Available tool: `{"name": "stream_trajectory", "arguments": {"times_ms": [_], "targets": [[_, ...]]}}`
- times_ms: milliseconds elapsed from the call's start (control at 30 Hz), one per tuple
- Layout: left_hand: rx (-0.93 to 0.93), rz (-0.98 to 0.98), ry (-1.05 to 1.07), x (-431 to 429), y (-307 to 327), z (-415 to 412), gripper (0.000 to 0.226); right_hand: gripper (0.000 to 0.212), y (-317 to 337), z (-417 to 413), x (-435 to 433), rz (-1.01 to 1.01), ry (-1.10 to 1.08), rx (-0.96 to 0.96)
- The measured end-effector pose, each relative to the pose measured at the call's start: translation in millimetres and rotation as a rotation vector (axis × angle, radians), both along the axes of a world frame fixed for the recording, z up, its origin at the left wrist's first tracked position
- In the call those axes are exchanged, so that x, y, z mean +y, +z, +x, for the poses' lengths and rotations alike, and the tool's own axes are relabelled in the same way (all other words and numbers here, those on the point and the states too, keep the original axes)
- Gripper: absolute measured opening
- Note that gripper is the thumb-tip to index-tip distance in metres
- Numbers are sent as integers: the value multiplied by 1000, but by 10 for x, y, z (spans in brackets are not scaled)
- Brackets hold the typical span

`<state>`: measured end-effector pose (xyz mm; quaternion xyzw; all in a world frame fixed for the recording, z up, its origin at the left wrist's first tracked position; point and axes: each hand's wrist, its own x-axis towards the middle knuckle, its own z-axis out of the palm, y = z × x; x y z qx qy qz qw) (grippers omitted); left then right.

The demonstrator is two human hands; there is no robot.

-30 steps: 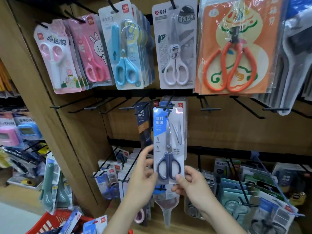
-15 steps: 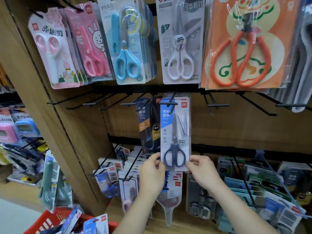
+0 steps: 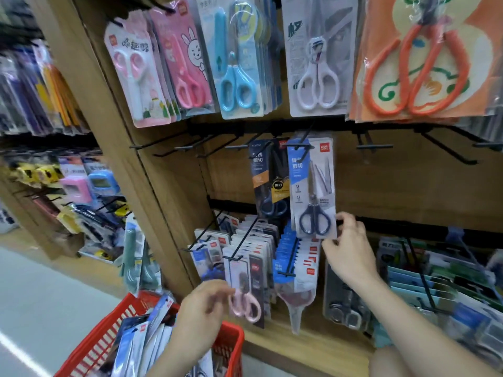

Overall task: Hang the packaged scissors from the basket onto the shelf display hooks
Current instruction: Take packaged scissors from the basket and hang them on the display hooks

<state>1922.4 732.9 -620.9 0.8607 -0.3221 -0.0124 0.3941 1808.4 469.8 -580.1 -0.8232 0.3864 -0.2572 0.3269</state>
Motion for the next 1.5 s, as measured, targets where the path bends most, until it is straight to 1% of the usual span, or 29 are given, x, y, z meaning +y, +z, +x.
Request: {"name": "stream_trajectory", "arguments": {"times_ms": [33, 100, 133, 200, 267, 333, 400, 433, 533, 600, 667, 767, 833, 933, 967, 1033, 1100, 1167, 1200, 1233, 1267, 1300, 1367, 1433, 1467, 1500], "targets": [[-32, -3, 6, 158, -28, 24, 66, 50, -2, 12, 89, -7, 31, -9], [-92, -14, 20, 462, -55, 78, 64, 43, 1, 84, 282, 30, 136, -16], [-100, -6, 35, 606, -69, 113, 62, 38, 4, 136, 401, 76, 199, 6], [-51, 36, 85, 852, -123, 206, 51, 30, -25, 266, 657, 132, 330, 76], [26, 132, 141, 1022, -187, 308, 45, 25, -99, 429, 913, 129, 451, 142], [75, 261, 152, 1102, -233, 418, 39, 25, -252, 627, 1136, 158, 563, 201], [70, 415, 160, 1122, -319, 574, 29, 28, -502, 847, 1345, 233, 656, 258], [61, 496, 153, 1127, -403, 668, 28, 27, -674, 952, 1441, 265, 679, 277], [12, 689, 164, 1204, -711, 956, 27, 28, -1151, 1172, 1709, 333, 710, 297], [26, 718, 245, 1386, -973, 1076, 32, 33, -1401, 1251, 1883, 393, 713, 343], [132, 761, 346, 1615, -1247, 1086, 44, 39, -1672, 1350, 1977, 442, 702, 363], [362, 794, 513, 1918, -1631, 998, 57, 58, -2211, 1490, 2012, 489, 724, 450], [437, 788, 545, 1981, -1796, 930, 66, 63, -2133, 1466, 2112, 547, 693, 476], [388, 827, 552, 1991, -1917, 935, 71, 63, -2085, 1500, 2225, 603, 665, 544], [362, 831, 557, 2002, -1920, 949, 69, 61, -2104, 1505, 2245, 598, 664, 566], [307, 824, 560, 2057, -1912, 999, 57, 61, -2092, 1531, 2288, 553, 645, 604], [283, 770, 563, 2108, -1842, 1031, 47, 63, -2028, 1533, 2335, 435, 646, 626], [264, 753, 575, 2129, -1720, 1045, 43, 62, -1989, 1563, 2383, 330, 643, 599], [243, 745, 594, 2126, -1634, 1047, 38, 60, -1955, 1571, 2420, 338, 648, 551], [205, 734, 617, 2111, -1533, 1046, 31, 57, -1930, 1583, 2463, 383, 669, 492], [151, 734, 632, 2091, -1428, 1048, 27, 52, -1893, 1596, 2516, 487, 687, 430], [93, 739, 628, 2063, -1318, 1038, 27, 47, -1845, 1606, 2582, 653, 697, 385], [-28, 768, 580, 1982, -1136, 951, 46, 39, -1717, 1598, 2740, 1043, 675, 328], [-215, 832, 502, 1881, -1045, 737, 60, 37, -1663, 1596, 2866, 1432, 640, 333], [-322, 871, 445, 1824, -1044, 572, 63, 41, -1651, 1603, 2909, 1558, 678, 365], [-387, 914, 366, 1754, -1038, 374, 61, 48, -1640, 1603, 2947, 1653, 719, 378]]}}
